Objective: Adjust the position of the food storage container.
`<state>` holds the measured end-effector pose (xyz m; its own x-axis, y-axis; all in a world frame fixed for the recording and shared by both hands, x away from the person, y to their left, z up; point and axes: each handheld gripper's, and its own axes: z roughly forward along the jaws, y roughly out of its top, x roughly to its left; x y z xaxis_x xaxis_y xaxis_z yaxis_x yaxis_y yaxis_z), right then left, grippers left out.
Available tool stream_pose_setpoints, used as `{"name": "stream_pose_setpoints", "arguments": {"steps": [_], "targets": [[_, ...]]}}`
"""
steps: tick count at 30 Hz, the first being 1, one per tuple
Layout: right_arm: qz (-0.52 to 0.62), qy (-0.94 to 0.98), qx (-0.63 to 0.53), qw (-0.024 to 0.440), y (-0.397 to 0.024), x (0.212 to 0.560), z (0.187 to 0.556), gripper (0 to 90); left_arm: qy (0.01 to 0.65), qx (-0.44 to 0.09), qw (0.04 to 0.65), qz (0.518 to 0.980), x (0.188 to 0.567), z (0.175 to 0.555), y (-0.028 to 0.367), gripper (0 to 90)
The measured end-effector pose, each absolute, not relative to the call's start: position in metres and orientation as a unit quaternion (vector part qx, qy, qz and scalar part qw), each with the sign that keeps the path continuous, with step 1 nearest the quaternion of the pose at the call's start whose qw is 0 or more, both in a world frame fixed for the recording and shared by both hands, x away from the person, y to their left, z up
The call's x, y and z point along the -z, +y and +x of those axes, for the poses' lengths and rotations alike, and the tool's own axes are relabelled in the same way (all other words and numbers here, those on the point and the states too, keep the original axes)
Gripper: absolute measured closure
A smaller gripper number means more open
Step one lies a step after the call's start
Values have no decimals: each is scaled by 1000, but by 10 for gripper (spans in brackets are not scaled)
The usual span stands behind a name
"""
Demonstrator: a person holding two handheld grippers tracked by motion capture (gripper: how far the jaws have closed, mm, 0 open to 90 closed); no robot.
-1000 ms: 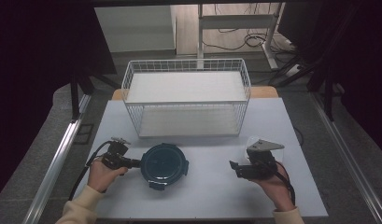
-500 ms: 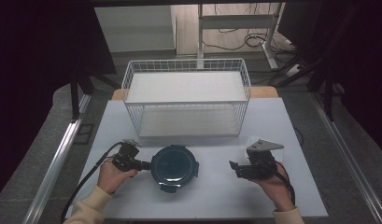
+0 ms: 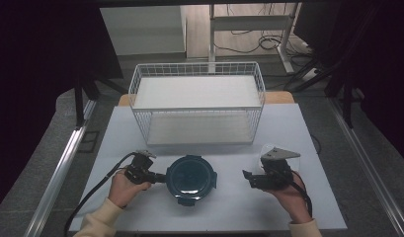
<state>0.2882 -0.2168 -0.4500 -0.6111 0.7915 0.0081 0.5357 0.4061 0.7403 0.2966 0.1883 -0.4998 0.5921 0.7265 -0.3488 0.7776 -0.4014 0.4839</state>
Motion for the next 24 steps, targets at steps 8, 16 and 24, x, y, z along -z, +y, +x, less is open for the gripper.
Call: {"name": "stream_pose_setpoints", "arguments": {"steps": [8,16,24], "targets": [[405,819,-366,176,-217,450,288,214,445,46,318,836,501,294,185,900],[404,815,-377,175,-217,445,288,215,460,23,336,822,489,297,200,900],[408,808,-391,166,-220,442,292,214,477,-25,415,774,442,286,213,618]]}}
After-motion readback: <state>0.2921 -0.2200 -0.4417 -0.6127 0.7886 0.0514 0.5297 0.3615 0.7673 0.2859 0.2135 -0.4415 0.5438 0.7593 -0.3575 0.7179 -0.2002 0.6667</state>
